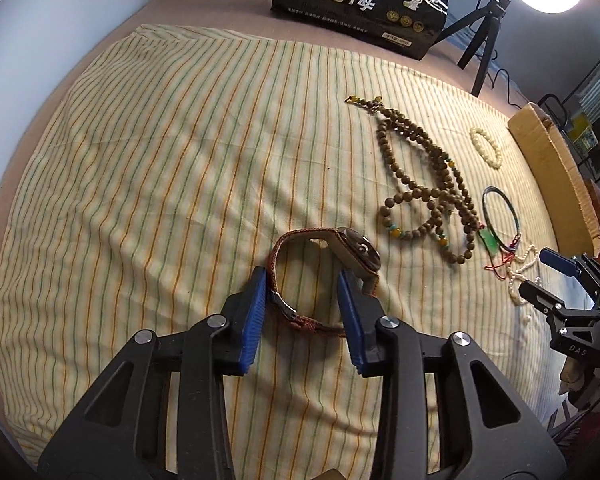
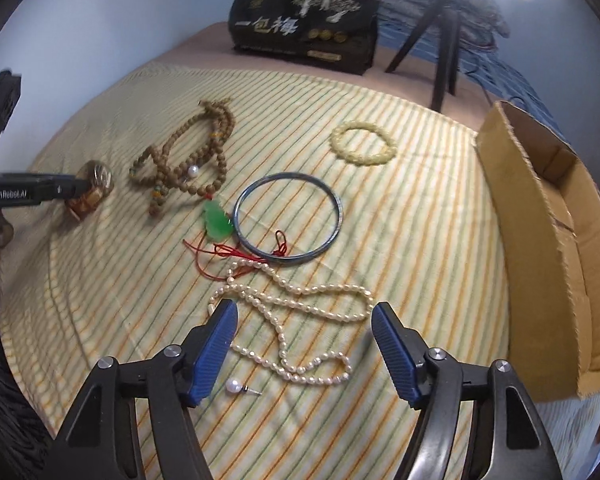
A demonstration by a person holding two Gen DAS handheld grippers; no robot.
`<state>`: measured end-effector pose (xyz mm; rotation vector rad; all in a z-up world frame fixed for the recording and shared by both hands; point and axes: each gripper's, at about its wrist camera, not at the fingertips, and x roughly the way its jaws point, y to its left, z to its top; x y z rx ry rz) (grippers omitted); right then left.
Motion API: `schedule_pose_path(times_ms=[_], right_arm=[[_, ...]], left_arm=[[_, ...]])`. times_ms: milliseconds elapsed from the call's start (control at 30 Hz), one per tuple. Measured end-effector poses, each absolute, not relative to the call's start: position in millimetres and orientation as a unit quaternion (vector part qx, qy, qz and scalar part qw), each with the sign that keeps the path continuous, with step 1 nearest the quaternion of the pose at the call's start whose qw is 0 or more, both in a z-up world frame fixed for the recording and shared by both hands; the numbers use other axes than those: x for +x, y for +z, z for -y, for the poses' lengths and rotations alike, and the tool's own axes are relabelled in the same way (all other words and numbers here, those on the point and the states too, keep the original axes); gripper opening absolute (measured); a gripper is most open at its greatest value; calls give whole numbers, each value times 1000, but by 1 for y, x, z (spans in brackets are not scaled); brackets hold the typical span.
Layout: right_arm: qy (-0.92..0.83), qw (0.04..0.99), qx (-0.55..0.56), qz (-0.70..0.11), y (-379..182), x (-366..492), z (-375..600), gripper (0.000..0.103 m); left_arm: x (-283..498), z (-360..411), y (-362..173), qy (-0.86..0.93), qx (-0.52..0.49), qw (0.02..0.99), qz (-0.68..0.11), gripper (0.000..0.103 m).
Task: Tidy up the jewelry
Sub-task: 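Grasp the brown watch strap with the left tool while the right tool grasps the pearl necklace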
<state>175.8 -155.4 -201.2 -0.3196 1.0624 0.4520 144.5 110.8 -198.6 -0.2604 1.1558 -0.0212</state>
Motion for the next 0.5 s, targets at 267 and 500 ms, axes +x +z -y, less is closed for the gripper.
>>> schedule_pose_path(times_ms=[267,500], right_arm=[[222,823,-165,-496,-214,191,159,91],[240,819,-157,-497,-213,190,159,74]], left_arm=[[152,-107,-207,-6,-122,830,-545,29],[154,-109,-208,4,-122,831,-543,16]])
